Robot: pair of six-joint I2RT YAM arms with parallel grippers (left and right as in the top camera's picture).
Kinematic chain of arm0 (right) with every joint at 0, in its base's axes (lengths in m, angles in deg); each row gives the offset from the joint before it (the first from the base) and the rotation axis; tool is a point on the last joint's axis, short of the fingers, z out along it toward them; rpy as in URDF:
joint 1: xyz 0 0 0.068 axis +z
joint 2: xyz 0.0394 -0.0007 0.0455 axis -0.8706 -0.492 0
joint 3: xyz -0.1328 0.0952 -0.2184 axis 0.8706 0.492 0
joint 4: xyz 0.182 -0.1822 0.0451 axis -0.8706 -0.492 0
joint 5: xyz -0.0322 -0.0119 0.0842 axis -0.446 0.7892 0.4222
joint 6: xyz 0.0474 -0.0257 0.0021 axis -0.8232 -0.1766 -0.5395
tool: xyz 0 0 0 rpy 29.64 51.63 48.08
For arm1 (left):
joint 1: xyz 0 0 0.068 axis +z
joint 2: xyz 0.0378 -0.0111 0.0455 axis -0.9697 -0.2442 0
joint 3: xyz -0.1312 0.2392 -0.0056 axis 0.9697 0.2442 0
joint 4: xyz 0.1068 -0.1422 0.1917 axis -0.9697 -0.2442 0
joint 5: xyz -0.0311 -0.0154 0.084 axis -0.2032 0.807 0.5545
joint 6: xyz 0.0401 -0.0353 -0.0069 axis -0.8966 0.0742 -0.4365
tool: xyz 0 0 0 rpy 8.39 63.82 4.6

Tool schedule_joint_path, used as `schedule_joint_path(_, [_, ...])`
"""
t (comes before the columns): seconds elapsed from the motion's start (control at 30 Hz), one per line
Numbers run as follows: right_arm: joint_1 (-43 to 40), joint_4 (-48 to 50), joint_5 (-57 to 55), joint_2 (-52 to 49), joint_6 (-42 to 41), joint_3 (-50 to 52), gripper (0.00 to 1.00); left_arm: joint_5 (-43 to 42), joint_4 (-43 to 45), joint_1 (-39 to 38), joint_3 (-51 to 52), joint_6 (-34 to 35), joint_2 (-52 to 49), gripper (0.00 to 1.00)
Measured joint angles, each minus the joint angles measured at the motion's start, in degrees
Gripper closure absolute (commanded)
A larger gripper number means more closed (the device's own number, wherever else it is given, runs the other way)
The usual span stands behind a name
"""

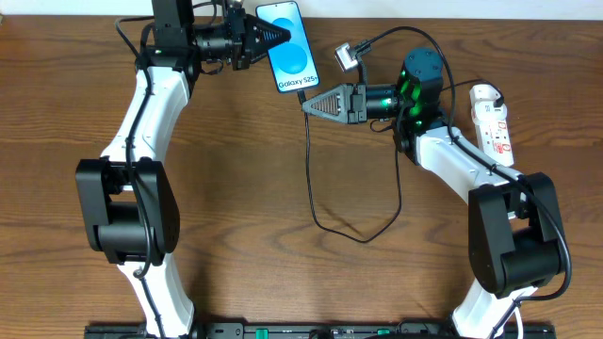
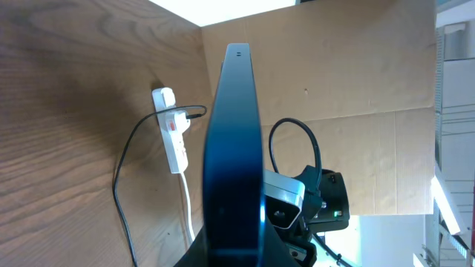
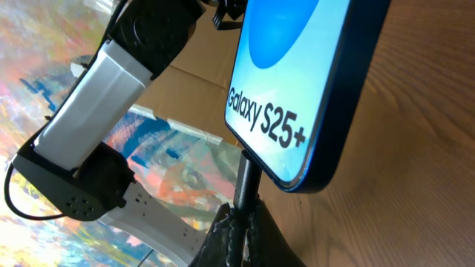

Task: Plug charger to phone and switch on socket
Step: 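Push the USB-C plug up into the phone's bottom port with the right gripper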

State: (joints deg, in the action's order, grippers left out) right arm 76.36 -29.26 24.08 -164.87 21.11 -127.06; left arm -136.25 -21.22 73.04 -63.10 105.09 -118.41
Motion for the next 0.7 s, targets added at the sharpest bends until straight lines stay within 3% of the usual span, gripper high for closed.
schedule_joint_path(0.27, [0.0, 0.04, -0.04, 0.0, -0.24, 0.0, 0.98, 0.0, 0.0, 0.0, 0.0, 0.0, 0.0, 0.93])
schedule_joint_path(0.5, [-0.37, 0.42, -1.9, 0.0, 0.0, -0.02, 0.6, -1.88, -0.59, -0.26, 0.02, -0.68, 0.0, 0.93])
schedule_joint_path(0.7, [-0.72, 0.28, -0.5, 0.0, 0.46, -0.02, 0.46, -3.04, -0.55, -0.26, 0.02, -1.09, 0.0, 0.93])
